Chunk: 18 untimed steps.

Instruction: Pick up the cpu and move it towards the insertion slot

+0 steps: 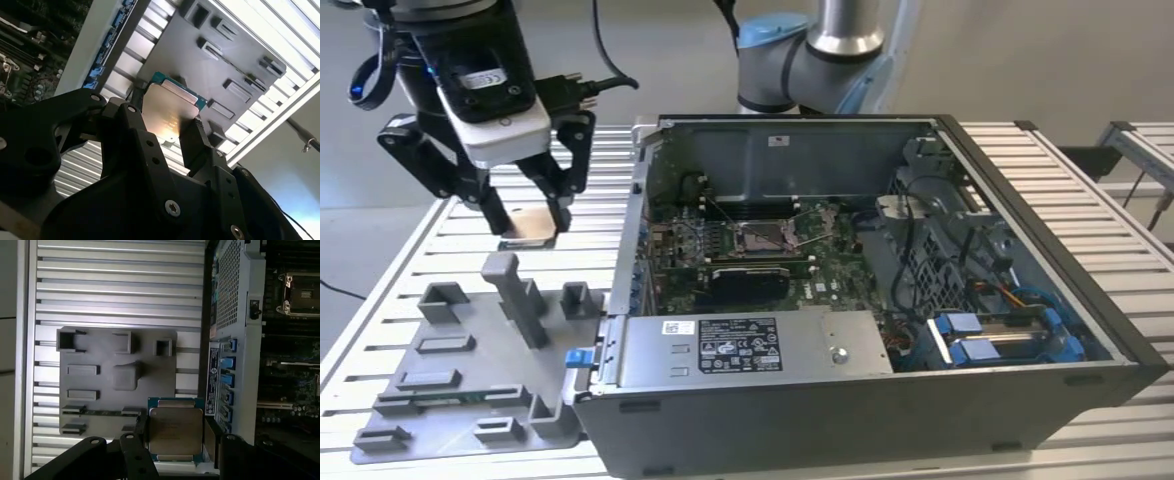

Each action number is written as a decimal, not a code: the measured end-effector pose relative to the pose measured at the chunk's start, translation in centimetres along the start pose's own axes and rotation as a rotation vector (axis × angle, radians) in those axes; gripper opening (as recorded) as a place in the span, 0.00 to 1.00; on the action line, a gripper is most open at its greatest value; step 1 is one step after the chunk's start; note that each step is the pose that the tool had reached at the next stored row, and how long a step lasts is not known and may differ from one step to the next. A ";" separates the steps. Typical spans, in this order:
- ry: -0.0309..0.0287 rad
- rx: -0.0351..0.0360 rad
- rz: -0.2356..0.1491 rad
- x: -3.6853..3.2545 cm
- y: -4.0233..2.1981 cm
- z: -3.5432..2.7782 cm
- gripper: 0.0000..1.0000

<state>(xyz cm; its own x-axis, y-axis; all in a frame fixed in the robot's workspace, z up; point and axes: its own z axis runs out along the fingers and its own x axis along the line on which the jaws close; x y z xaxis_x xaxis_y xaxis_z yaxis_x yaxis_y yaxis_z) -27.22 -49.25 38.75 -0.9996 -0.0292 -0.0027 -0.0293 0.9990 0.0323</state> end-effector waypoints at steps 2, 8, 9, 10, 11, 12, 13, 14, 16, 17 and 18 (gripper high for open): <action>-0.0001 -0.0001 0.000 -0.85 -0.02 0.01 0.00; 0.0000 -0.0001 0.000 -3.41 -0.10 0.01 0.00; 0.0000 -0.0001 0.000 -3.83 -0.11 0.01 0.00; 0.0001 0.0000 0.000 -4.26 -0.13 0.01 0.00; 0.0000 -0.0001 0.000 -4.68 -0.14 0.01 0.00; 0.0000 -0.0001 0.000 -5.09 -0.15 0.02 0.00; 0.0001 -0.0001 0.000 -5.50 -0.16 0.01 0.00; 0.0001 0.0000 0.000 -5.95 -0.17 0.01 0.00; 0.0001 0.0000 0.000 -6.82 -0.20 0.01 0.00; 0.0001 0.0000 0.000 -7.22 -0.21 0.01 0.00; 0.0001 -0.0001 0.000 -7.65 -0.22 0.02 0.00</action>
<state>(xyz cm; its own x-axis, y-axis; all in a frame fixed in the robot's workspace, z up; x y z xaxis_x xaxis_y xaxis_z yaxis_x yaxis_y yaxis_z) -19.56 -49.25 38.75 -0.9996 -0.0292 -0.0025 -0.0293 0.9990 0.0324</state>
